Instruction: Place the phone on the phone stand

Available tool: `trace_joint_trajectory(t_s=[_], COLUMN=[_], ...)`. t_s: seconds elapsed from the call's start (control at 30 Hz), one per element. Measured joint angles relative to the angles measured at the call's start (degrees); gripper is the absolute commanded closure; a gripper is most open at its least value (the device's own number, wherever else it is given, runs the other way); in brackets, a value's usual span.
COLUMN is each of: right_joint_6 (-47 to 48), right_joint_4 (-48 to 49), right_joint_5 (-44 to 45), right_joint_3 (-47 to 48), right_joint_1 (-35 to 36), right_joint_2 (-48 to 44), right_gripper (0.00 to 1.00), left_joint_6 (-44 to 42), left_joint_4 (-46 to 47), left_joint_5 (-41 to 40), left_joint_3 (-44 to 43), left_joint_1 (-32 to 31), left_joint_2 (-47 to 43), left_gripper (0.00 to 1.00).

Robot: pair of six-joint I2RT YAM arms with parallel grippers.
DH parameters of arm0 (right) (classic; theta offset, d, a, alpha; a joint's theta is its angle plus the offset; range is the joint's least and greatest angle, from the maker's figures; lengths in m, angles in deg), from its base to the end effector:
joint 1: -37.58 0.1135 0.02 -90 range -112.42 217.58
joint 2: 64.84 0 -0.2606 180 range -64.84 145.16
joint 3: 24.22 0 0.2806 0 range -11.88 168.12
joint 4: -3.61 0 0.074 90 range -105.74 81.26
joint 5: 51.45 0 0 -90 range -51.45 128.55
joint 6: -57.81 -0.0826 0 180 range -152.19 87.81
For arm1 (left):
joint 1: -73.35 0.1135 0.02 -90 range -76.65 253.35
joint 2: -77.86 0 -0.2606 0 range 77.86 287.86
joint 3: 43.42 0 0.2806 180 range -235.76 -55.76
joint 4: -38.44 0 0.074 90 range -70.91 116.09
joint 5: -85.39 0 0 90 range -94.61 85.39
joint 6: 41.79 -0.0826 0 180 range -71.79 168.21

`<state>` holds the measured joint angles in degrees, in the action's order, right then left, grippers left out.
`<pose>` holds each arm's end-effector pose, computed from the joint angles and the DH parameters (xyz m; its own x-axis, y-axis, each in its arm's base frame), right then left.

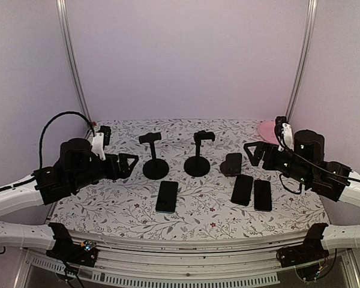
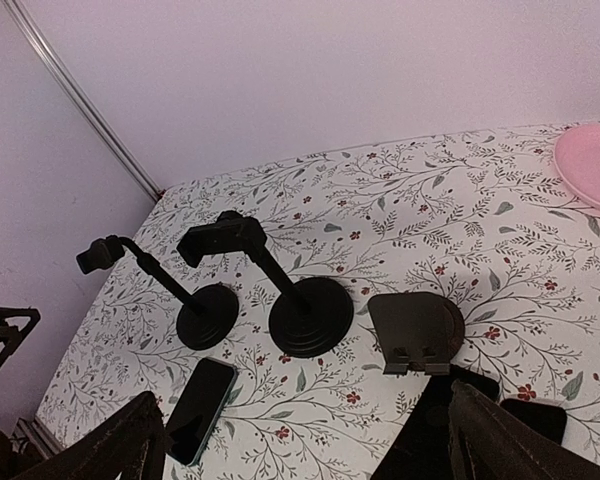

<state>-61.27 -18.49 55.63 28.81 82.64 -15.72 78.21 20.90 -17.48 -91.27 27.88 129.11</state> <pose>0.2112 0.1773 0.2819 -0.4258 0.2311 -0.8748 -0.3119 0.8701 0.3816 0.2104 -0.1876 0.2449 -0.4916 -0.1953 -0.8486 0.3502 0.8479 -0.3980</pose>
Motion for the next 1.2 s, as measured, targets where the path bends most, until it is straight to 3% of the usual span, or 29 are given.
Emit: trace_joint_trajectory(t_s=[0.47, 0.8, 1.03, 1.2], right_joint_6=[0.44, 0.46, -1.57, -5.42], right_joint_4=[-3.02, -5.22, -3.87, -4.04], right_joint_5=[1.14, -3.65, -6.45, -5.81], right_joint_3=[0.04, -3.48, -3.48, -2.89], right_joint_1=[-0.63, -10.43, -9.68, -5.46], right_joint_2=[4.96, 16.22, 26.56, 32.04], right_gripper=[0.01, 0.00, 0.00, 0.00], left_joint_6=[0.20, 1.36, 3.10, 4.15], left_joint_4=[0.24, 0.24, 0.22, 0.24], left_joint_5=[-0.33, -1.01, -1.14, -1.07], left_joint_3=[0.76, 2.45, 5.27, 6.78], left_joint_1=[0.00, 0.39, 1.31, 2.12], left_joint_2=[-1.07, -1.14, -2.67, -4.13], left_gripper=[0.03, 0.03, 0.03, 0.03])
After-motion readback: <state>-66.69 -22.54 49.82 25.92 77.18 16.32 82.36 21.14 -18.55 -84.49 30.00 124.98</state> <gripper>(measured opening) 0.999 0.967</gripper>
